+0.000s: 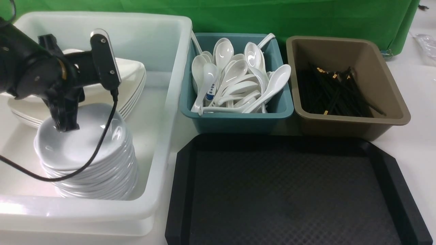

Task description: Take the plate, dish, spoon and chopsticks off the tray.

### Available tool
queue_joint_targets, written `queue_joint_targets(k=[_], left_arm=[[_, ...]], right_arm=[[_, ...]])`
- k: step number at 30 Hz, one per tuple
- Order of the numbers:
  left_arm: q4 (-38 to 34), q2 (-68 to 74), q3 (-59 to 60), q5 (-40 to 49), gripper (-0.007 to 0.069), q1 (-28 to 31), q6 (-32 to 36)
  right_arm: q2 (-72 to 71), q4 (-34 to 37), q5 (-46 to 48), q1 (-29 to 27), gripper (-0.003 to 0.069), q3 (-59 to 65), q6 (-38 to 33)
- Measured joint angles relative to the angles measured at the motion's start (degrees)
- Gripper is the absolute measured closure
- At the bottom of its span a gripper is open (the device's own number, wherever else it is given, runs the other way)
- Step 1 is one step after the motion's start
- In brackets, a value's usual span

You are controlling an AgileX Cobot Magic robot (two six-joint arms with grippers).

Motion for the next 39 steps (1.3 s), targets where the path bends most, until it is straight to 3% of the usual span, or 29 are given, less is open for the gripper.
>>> queue_joint_targets(k=[6,8,12,16,21,30,33,35,39], left_arm=[[1.4,1.4,-0.1,-3.0,0.05,0.2,-1.7],[1.6,1.5,-0.1,-3.9,0.0387,0.3,-2.2],[1.6,1.5,-0.3,-4.0,0.0241,0.4,-3.6],[0.3,1.5,-0.5,-4.0,0.0124,0.5,-4.2],[-2.6,0.9,-0.5,-3.4,0.0049,0.6,-4.2],[-7.9,-4.5,-0.5,-2.6,0.0038,0.6,-4.4],[-23.6,-11.1,-0.5,-1.0,0.0067,0.6,-8.0],[-33.8,-15.2,-0.5,0.0,0.013,0.6,-10.9],[-48.0,-23.9,0.2,2.3,0.033,0.6,-11.6]], right_arm=[[0.0,2.4,0.0,0.0,0.0637,0.0,-1.4],[0.0,3.1,0.0,0.0,0.0637,0.0,-1.6],[0.0,3.4,0.1,0.0,0.0637,0.0,-1.7],[0.0,4.0,0.4,0.0,0.0637,0.0,-1.7],[0.0,4.4,1.6,0.0,0.0637,0.0,-1.7],[0.0,4.7,1.7,0.0,0.0637,0.0,-1.7],[0.0,4.7,1.7,0.0,0.0637,0.0,-1.8],[0.0,4.8,1.8,0.0,0.0637,0.0,-1.9],[0.0,4.8,1.8,0.0,0.0637,0.0,-1.9]])
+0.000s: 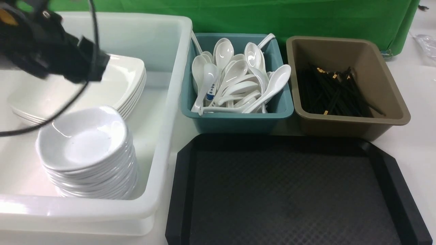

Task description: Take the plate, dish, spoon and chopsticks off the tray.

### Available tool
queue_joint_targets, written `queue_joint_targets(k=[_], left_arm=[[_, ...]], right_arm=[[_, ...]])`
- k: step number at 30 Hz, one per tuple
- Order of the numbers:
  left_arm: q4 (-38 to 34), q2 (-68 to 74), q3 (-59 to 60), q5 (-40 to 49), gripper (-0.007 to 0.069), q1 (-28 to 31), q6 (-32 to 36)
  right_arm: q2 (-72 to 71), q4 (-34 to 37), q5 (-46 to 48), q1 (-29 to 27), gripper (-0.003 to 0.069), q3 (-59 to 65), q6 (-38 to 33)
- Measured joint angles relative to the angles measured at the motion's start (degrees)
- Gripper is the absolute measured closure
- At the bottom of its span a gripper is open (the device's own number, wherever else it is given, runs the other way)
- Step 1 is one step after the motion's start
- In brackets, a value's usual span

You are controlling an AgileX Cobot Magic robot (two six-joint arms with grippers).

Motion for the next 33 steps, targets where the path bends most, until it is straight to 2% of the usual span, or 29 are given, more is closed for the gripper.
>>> queue_joint_targets(k=[4,7,8,9,11,14,22,31,33], left_arm=[[-12.4,-11.4,6.5,-1.5,0.0551,0.0,7.1],[-20.5,-21.4,14.9,-4.6,0.0608,0.0,13.2],[-21.0,-22.1,15.5,-5.2,0.0609,0.0,13.6],[-25.0,-29.2,21.9,-8.2,0.0617,0.0,17.7],[-27.5,-34.2,26.5,-10.8,0.0617,0.0,20.6],[-29.3,-41.8,34.1,-14.7,0.0617,0.0,24.6],[-29.5,-49.4,42.6,-16.0,0.0615,0.0,25.5],[-25.3,-49.3,45.1,-15.3,0.0615,0.0,25.2],[-25.1,-49.3,45.1,-15.0,0.0615,0.0,25.2]], right_arm=[[0.0,0.0,0.0,0.0,0.0637,0.0,0.4],[0.0,0.0,0.0,0.0,0.0637,0.0,1.8],[0.0,0.0,0.0,0.0,0.0637,0.0,2.1],[0.0,0.0,0.0,0.0,0.0637,0.0,2.7],[0.0,0.0,-0.3,0.0,0.0637,0.0,3.6],[0.0,0.0,-0.5,0.0,0.0637,0.0,4.6],[0.0,0.1,-0.5,0.0,0.0631,0.0,5.4],[0.0,0.1,-0.5,-0.1,0.0625,0.0,5.5],[0.0,0.6,-0.5,-1.7,0.0625,0.0,5.5]])
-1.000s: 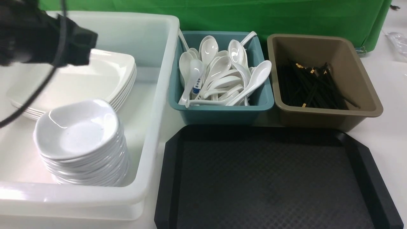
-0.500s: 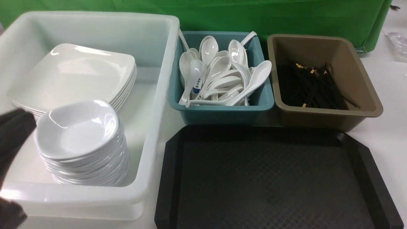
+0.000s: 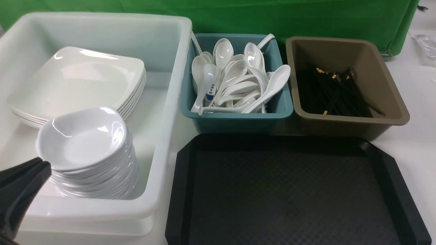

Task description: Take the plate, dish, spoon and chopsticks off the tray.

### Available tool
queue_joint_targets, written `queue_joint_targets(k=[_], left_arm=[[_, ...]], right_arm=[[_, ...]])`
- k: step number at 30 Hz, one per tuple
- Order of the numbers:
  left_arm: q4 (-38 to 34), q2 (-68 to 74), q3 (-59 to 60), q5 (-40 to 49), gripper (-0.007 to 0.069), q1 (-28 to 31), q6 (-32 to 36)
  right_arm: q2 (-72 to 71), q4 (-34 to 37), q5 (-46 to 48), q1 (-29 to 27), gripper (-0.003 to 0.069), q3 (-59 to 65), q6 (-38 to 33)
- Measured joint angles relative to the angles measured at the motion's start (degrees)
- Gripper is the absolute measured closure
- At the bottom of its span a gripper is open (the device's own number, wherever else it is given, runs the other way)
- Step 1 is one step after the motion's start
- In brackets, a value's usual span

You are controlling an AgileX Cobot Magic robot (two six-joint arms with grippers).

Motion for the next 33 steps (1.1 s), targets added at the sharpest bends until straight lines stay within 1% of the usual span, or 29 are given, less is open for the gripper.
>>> queue_joint_targets(k=[1,2,3,4,5,6,7,10,11,12,13,17,18,19,21,23,25,29,33], left_arm=[[0.2,0.0,0.0,0.1,0.0615,0.0,0.0],[0.2,0.0,0.0,0.1,0.0615,0.0,0.0],[0.4,0.0,0.0,0.3,0.0615,0.0,0.0],[0.4,0.0,0.0,0.3,0.0615,0.0,0.0],[0.4,0.0,0.0,0.4,0.0614,0.0,0.0],[0.4,0.0,0.0,0.4,0.0614,0.0,0.0],[0.4,0.0,0.0,0.4,0.0613,0.0,0.0],[0.4,0.0,0.0,0.4,0.0613,0.0,0.0],[0.4,0.0,0.0,0.4,0.0613,0.0,0.0],[0.4,0.0,0.0,0.4,0.0613,0.0,0.0],[0.5,0.0,0.0,0.6,0.0613,0.0,0.0],[0.6,0.0,0.0,0.7,0.0613,0.0,0.0],[0.6,0.0,0.0,0.7,0.0613,0.0,0.0],[0.6,0.0,0.0,0.7,0.0613,0.0,0.0],[0.6,0.0,0.0,0.8,0.0613,0.0,0.0],[0.7,0.0,0.0,0.9,0.0613,0.0,0.0],[0.7,0.0,0.0,0.9,0.0612,0.0,0.0],[1.1,0.0,0.0,0.9,0.0612,0.0,0.0],[1.2,0.0,0.0,0.9,0.0612,0.0,0.0]], right_arm=[[0.0,0.4,0.0,-1.8,0.0625,0.0,0.0],[0.0,0.5,0.0,-1.8,0.0625,0.0,0.0],[-0.3,1.1,0.0,-7.2,0.0624,0.0,-0.4],[-0.6,1.3,0.0,-7.9,0.0624,0.1,-0.5],[-1.9,2.4,-1.0,-14.1,0.0627,1.1,-2.4],[-2.4,2.7,-1.6,-14.8,0.063,1.6,-3.5],[-5.3,4.9,-5.0,-20.4,0.0641,4.8,-9.0],[-12.8,11.6,-14.6,-29.2,0.0643,14.1,-22.6],[-13.4,12.6,-16.0,-30.3,0.0643,15.8,-24.4],[-18.3,16.8,-20.9,-34.6,0.0643,22.6,-29.5],[-23.1,19.1,-25.2,-37.8,0.0643,28.7,-33.0],[-30.1,20.6,-29.1,-41.4,0.0643,38.4,-34.9],[-34.3,21.0,-31.0,-42.4,0.0643,44.7,-34.7],[-35.3,21.0,-31.5,-42.5,0.0643,45.3,-34.6],[-40.4,21.3,-34.3,-42.8,0.0643,52.5,-33.1],[-42.2,21.5,-36.3,-42.8,0.0643,56.8,-31.7],[-42.5,21.5,-36.7,-42.8,0.0643,57.9,-30.8],[-42.7,21.7,-37.4,-42.8,0.0642,58.9,-25.6],[-42.7,21.7,-37.7,-42.8,0.064,58.9,-24.0]])
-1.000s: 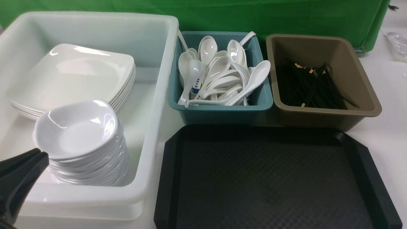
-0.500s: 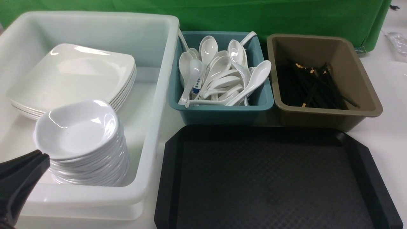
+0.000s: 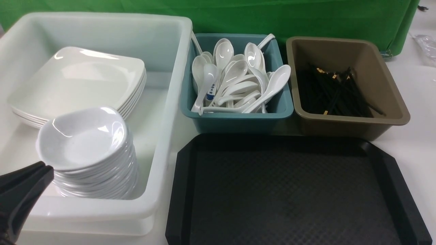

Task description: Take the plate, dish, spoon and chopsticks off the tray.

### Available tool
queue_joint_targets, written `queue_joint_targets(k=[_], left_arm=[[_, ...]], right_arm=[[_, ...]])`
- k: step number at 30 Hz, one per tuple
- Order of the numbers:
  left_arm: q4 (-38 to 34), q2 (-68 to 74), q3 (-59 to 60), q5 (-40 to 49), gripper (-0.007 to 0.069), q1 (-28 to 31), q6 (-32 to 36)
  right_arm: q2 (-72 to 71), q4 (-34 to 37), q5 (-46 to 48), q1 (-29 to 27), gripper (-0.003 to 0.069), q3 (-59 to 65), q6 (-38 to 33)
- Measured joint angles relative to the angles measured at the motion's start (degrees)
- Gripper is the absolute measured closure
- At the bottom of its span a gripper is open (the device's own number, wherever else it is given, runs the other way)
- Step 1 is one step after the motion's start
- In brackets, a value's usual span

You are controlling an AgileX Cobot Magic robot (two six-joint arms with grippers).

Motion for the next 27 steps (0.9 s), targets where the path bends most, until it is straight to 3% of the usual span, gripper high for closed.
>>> queue_joint_targets(k=[27], left_arm=[[1.8,-0.2,0.0,0.0,0.0612,0.0,-2.1]], right_arm=[[0.0,0.1,0.0,0.0,0.0586,0.0,0.3]])
